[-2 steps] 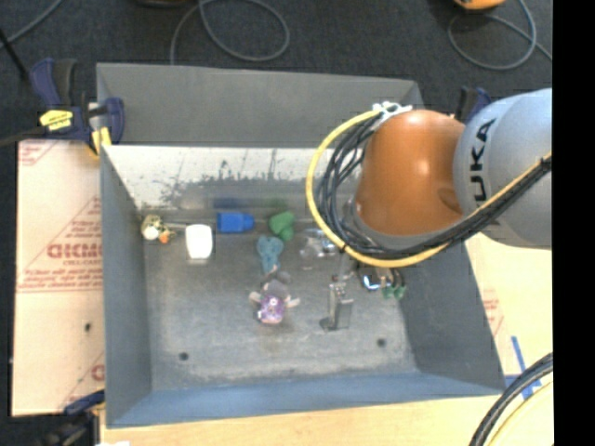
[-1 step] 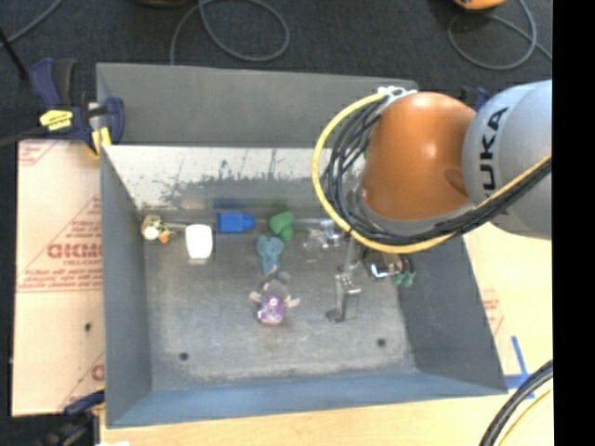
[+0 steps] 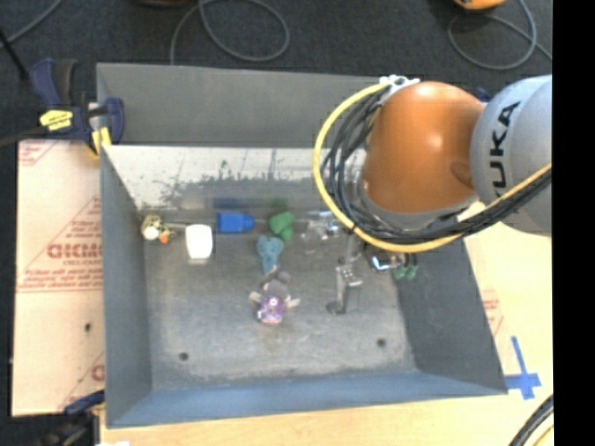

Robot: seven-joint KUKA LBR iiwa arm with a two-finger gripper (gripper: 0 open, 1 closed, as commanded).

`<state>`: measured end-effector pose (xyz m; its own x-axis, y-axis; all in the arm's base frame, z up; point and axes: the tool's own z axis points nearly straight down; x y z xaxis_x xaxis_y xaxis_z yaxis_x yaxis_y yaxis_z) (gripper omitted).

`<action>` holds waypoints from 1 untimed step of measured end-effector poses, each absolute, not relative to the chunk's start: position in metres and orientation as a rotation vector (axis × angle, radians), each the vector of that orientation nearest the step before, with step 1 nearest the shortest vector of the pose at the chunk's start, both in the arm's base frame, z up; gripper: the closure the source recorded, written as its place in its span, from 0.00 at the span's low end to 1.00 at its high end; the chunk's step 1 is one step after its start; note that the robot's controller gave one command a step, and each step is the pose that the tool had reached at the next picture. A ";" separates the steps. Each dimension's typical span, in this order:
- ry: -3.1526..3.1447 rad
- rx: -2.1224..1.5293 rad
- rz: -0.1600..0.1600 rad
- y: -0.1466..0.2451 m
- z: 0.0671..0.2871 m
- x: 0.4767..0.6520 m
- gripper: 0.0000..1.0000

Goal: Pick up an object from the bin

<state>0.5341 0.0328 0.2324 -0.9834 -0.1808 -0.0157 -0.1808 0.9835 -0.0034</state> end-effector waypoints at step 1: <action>3.131 -0.210 -0.001 0.049 0.165 0.541 0.00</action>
Offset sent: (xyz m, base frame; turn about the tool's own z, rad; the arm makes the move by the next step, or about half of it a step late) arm 0.0111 0.0535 -0.0789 0.0161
